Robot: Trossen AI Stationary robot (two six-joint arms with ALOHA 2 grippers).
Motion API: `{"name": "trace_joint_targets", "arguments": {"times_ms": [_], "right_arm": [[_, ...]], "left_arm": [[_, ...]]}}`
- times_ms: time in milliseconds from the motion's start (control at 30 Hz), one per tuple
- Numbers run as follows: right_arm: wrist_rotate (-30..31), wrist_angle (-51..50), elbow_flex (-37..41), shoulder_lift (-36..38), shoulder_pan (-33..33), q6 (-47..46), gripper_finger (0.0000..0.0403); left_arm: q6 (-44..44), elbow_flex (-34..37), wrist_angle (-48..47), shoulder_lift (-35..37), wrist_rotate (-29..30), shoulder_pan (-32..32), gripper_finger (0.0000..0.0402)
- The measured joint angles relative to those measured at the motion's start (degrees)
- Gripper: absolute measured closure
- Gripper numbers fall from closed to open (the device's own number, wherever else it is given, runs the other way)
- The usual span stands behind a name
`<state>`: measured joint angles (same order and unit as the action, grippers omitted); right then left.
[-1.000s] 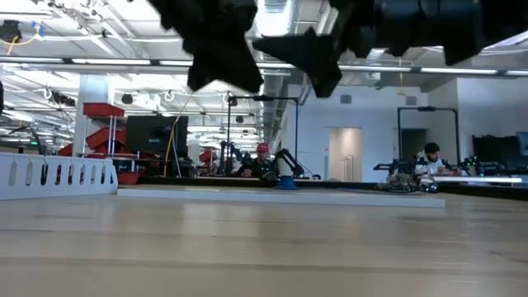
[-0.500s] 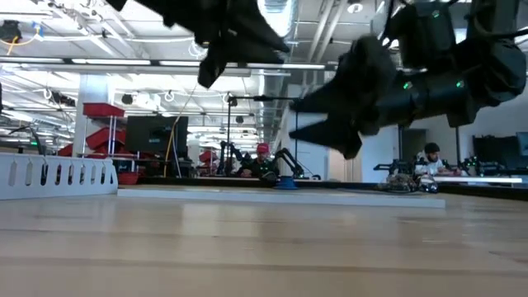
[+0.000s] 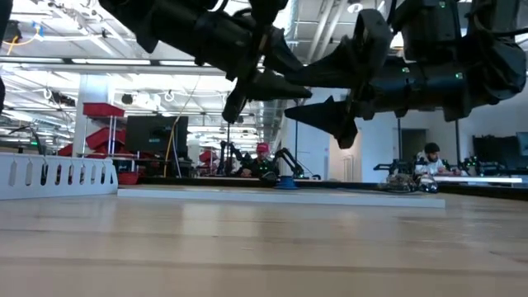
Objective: Ziptie cables
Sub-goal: Close the white cable duct
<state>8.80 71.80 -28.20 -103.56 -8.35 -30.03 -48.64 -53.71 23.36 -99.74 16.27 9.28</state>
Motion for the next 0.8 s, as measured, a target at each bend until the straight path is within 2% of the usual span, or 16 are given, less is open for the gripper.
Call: {"name": "trace_joint_targets", "arguments": {"times_ms": [100, 200, 267, 333, 433, 533, 700, 800], "right_arm": [[-0.18, 1.28, -0.08, 0.15, 0.14, -0.41, 0.0133], [0.56, 0.86, -0.44, 0.12, 0.78, -0.62, 0.0133], [0.57, 0.89, -1.06, 0.12, 1.24, -0.58, 0.0133], [0.5, 0.91, -1.65, 0.12, 1.75, -0.94, 0.0133], [0.5, 0.67, -2.7, 0.12, 2.61, -1.63, 0.0133], [0.46, 0.24, -4.27, 0.12, 2.94, -1.5, 0.0133], [0.03, -2.35, -6.88, 0.1, 3.05, -1.13, 0.0133], [-3.66, -2.47, -8.07, 0.1, 3.3, 0.32, 0.0133]], "left_arm": [[-2.3, 0.08, 8.35, -1.13, 4.0, 1.42, 0.0332], [-5.61, -0.05, 17.82, -1.52, 13.69, 2.98, 0.0332], [-6.91, 0.0, 21.77, -1.66, 21.2, 3.87, 0.0332], [-6.02, -0.02, 23.84, -1.66, 25.72, 4.27, 0.0332], [-1.51, -0.03, 23.69, -1.66, 28.53, 5.07, 0.0332], [-1.56, 0.0, 23.62, -1.69, 30.58, 4.62, 0.0332], [-1.4, 0.0, 23.87, -1.67, 28.13, 4.11, 0.0332], [-1.43, 0.0, 24.48, -1.65, 26.05, 4.14, 0.0332]]}}
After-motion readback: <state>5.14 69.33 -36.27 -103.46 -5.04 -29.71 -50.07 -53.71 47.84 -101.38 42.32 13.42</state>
